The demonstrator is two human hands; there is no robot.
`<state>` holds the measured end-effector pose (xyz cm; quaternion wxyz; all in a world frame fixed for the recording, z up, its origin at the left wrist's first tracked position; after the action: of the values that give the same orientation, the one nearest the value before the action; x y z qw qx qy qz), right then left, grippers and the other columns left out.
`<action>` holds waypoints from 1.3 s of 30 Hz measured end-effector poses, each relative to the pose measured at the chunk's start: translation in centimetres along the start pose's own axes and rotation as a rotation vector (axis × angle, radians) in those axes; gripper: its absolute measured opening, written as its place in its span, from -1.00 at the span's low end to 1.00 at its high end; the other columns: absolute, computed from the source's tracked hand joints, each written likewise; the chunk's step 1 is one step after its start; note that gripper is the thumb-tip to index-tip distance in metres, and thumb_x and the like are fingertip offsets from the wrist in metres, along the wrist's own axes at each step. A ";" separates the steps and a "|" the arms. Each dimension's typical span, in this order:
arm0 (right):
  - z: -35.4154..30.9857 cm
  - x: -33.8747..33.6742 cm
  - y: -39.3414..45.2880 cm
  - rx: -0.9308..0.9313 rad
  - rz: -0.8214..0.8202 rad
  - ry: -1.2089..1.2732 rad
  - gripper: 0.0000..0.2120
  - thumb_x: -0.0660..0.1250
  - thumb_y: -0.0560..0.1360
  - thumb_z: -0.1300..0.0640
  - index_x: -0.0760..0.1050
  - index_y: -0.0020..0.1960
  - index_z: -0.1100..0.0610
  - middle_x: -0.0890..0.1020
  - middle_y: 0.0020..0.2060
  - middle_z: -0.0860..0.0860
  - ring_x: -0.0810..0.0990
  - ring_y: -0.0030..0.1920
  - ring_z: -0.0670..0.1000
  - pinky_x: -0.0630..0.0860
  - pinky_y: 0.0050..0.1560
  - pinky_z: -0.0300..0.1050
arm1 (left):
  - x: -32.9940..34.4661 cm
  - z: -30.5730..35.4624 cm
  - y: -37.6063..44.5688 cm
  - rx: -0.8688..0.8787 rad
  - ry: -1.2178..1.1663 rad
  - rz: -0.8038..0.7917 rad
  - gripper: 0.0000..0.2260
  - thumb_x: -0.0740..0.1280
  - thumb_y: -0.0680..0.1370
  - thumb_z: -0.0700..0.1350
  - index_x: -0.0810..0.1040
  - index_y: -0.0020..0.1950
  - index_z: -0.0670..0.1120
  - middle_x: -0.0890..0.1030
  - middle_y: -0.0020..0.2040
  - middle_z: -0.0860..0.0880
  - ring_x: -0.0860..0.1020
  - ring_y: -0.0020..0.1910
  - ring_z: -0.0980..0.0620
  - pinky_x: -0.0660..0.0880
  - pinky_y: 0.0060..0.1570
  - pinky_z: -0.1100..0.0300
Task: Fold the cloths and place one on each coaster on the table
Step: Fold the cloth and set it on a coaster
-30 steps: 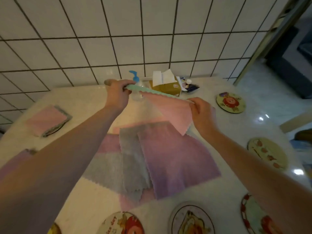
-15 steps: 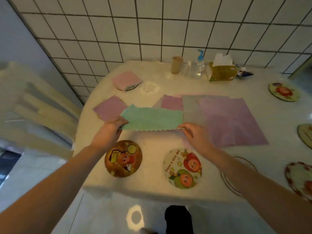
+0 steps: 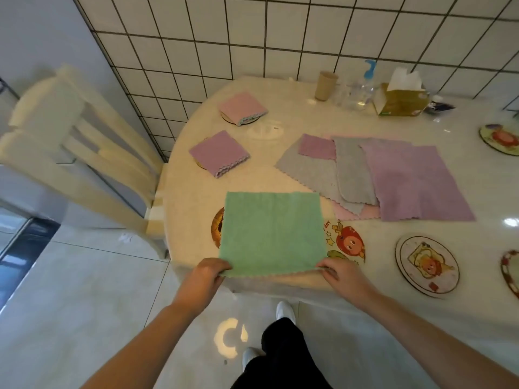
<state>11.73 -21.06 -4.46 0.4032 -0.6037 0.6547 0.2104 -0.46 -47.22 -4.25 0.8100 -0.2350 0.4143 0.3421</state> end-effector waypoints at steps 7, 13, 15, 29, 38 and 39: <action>2.3 -4.5 4.9 0.209 0.206 0.355 -0.87 0.35 0.46 0.27 0.61 -0.04 0.10 0.66 -0.17 -0.09 0.60 -0.11 -0.14 0.46 -0.14 -0.37 | -3.0 -4.6 5.5 -0.390 -0.395 0.122 -0.76 0.41 0.50 -0.14 0.49 -0.30 -0.25 0.44 -0.40 -0.10 0.37 -0.35 -0.03 0.27 -0.32 0.13; 4.6 -6.5 11.1 0.395 0.306 0.645 -0.89 0.36 0.48 0.21 0.56 0.01 0.13 0.64 -0.09 0.02 0.60 -0.07 0.00 0.55 -0.08 -0.17 | -2.6 -6.3 11.2 -0.613 -0.694 0.235 -0.69 0.41 0.49 -0.12 0.46 -0.25 -0.35 0.39 -0.33 -0.11 0.33 -0.32 0.01 0.24 -0.30 0.12; 5.9 -6.2 13.0 0.448 0.300 0.619 -0.83 0.36 0.49 0.20 0.56 0.08 0.18 0.62 -0.05 0.04 0.58 -0.06 0.00 0.52 -0.09 -0.21 | -1.7 -6.9 12.9 -0.667 -0.698 0.246 -0.72 0.39 0.51 -0.11 0.49 -0.24 -0.31 0.44 -0.34 -0.11 0.36 -0.31 0.00 0.26 -0.31 0.11; 8.6 -5.4 17.3 0.516 0.243 0.486 -0.88 0.35 0.50 0.09 0.54 0.01 0.10 0.60 -0.22 -0.09 0.61 -0.18 -0.02 0.60 -0.10 -0.03 | -0.5 -9.7 16.9 -0.728 -0.450 0.215 -0.72 0.36 0.52 -0.02 0.53 -0.26 -0.21 0.57 -0.32 -0.19 0.44 -0.33 -0.08 0.32 -0.32 0.08; 8.9 -5.5 18.1 0.538 0.267 0.387 -0.80 0.35 0.49 0.06 0.56 0.03 0.17 0.63 -0.15 0.01 0.59 -0.19 -0.05 0.52 -0.19 -0.21 | -0.6 -9.8 16.9 -0.788 -0.449 0.200 -0.73 0.34 0.51 0.10 0.59 -0.21 -0.09 0.62 -0.26 -0.05 0.55 -0.20 -0.09 0.44 -0.24 0.06; 8.8 -5.6 18.1 0.540 0.277 0.383 -0.79 0.35 0.49 0.06 0.54 0.04 0.17 0.61 -0.13 0.01 0.57 -0.17 -0.05 0.45 -0.22 -0.27 | -0.7 -9.7 16.5 -0.806 -0.496 0.211 -0.73 0.35 0.49 0.13 0.59 -0.19 -0.07 0.63 -0.23 -0.03 0.56 -0.19 -0.07 0.45 -0.22 0.06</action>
<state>-3.52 -7.54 -9.08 0.3857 -0.4093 0.8262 -0.0345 -18.04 -43.08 -10.61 0.6897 -0.3979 0.0647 0.6015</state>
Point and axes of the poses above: each hand's wrist, its own y-axis towards the middle knuckle, its own x-axis out of the palm, z = x × y, the point moved 9 cm from there along y, towards the middle knuckle
